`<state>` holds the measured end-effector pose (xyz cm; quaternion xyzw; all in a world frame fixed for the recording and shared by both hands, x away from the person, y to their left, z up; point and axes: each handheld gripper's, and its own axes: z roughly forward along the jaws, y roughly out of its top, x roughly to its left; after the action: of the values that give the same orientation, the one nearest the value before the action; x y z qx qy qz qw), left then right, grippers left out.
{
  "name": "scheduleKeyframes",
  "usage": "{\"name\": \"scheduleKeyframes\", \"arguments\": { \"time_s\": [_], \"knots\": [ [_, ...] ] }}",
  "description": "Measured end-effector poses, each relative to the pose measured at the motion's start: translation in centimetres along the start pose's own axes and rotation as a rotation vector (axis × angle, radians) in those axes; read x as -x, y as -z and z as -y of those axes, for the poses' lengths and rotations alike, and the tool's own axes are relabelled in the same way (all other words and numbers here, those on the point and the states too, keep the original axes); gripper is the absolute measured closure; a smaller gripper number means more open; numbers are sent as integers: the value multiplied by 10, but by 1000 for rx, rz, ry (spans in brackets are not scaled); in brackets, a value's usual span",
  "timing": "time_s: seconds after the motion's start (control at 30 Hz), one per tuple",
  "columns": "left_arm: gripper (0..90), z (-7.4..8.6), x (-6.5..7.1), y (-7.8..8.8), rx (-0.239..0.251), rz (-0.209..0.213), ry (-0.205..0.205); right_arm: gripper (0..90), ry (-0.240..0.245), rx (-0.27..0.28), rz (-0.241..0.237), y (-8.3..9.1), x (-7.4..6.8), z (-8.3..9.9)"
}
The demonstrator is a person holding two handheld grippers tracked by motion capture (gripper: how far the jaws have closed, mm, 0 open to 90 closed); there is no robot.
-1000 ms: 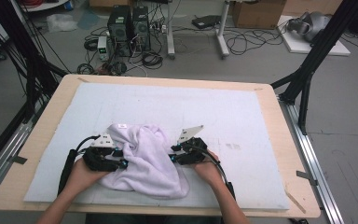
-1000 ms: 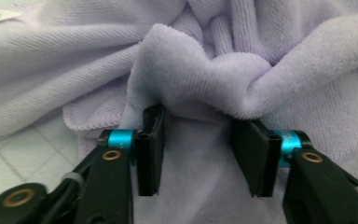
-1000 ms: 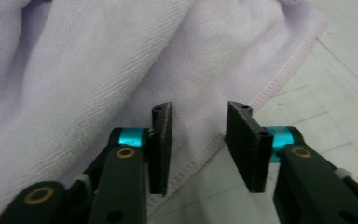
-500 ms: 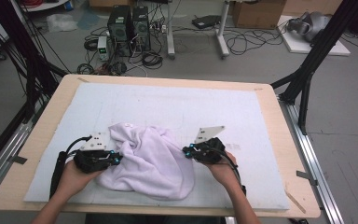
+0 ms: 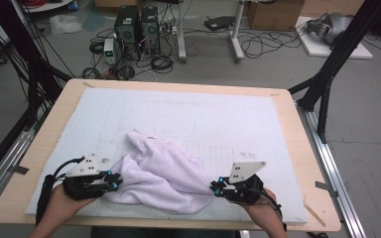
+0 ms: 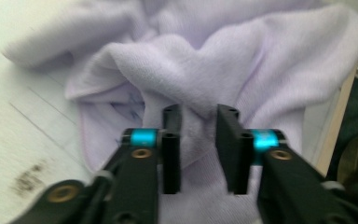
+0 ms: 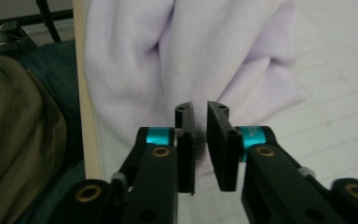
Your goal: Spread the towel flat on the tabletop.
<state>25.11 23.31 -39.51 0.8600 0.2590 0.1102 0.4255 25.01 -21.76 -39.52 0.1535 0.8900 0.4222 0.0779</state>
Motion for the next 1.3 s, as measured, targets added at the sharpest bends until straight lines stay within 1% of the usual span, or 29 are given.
{"name": "scheduleKeyframes", "arguments": {
  "time_s": [0.07, 0.1, 0.2, 0.23, 0.27, 0.3, 0.33, 0.37, 0.4, 0.47, 0.5, 0.53, 0.6, 0.63, 0.7, 0.73, 0.77, 0.87, 0.9, 0.93, 0.97, 1.0, 1.03, 1.1, 1.13, 1.17, 1.23, 1.27, 1.3],
  "knots": [
    [610, -9, -4, 0, 17, -10, 3, 719, -4, 33, 15, -1, 11, -12],
    [610, -16, -8, -1, 28, -16, -3, 719, -4, 33, 15, -1, 11, -12],
    [590, -34, -20, -13, 52, -22, -4, 674, -32, 48, 30, -18, 34, -23],
    [590, -34, -20, -13, 52, -22, -4, 674, -32, 48, 30, -18, 34, -23],
    [590, -40, -27, -25, 45, -12, 3, 662, -52, 38, 30, -37, 47, -24],
    [590, -41, -30, -33, 28, -2, 11, 647, -56, 16, 34, -43, 50, -24],
    [590, -41, -30, -33, 28, -2, 11, 647, -56, 16, 34, -43, 50, -24],
    [586, -40, -35, -47, -8, 1, 22, 636, -50, -55, 51, -62, 59, -23],
    [582, -40, -35, -47, -8, 1, 22, 636, -50, -55, 51, -62, 59, -23],
    [590, -30, -40, -66, -67, 23, 48, 624, -76, -86, 59, -78, 68, -19],
    [665, -27, -41, -69, -83, 55, 43, 617, -89, -91, 55, -84, 72, -17],
    [736, -27, -41, -69, -83, 55, 43, 617, -89, -91, 55, -84, 72, -17],
    [783, -20, -38, -77, -112, 75, 30, 613, -106, -94, 47, -93, 76, -15],
    [808, -20, -38, -77, -110, 75, 31, 635, -111, -78, 45, -96, 78, -15],
    [830, -21, -37, -75, -117, 69, 20, 813, -111, -77, 32, -97, 79, -16],
    [833, -21, -37, -75, -117, 69, 20, 813, -111, -77, 32, -97, 79, -16],
    [836, -21, -37, -74, -114, 68, 24, 875, -93, -90, 15, -98, 78, -18],
    [839, -21, -37, -70, -95, 57, 29, 883, -65, -115, 27, -95, 76, -21],
    [841, -21, -37, -67, -89, 54, 28, 884, -58, -113, 60, -86, 77, -22],
    [841, -22, -37, -65, -81, 50, 31, 884, -58, -113, 60, -86, 77, -22],
    [841, -23, -37, -60, -63, 42, 36, 885, -68, -101, 105, -70, 83, -25],
    [841, -23, -37, -60, -63, 42, 36, 885, -68, -101, 105, -70, 83, -25],
    [842, -25, -38, -57, -53, 35, 31, 885, -75, -81, 164, -49, 93, -30],
    [843, -31, -37, -50, -11, 19, 39, 886, -79, -66, 238, -28, 101, -36],
    [843, -31, -37, -50, -11, 19, 39, 886, -85, -55, 262, -19, 105, -38],
    [842, -36, -37, -47, 14, 10, 37, 884, -93, -28, 316, -6, 110, -42],
    [832, -39, -37, -46, 28, 3, 39, 877, -99, -15, 336, -2, 113, -43],
    [805, -42, -39, -46, 35, 3, 40, 772, -140, 17, 374, 10, 122, -42],
    [759, -42, -40, -47, 38, -2, 47, 738, -156, 14, 369, 10, 123, -41]
  ]
}}
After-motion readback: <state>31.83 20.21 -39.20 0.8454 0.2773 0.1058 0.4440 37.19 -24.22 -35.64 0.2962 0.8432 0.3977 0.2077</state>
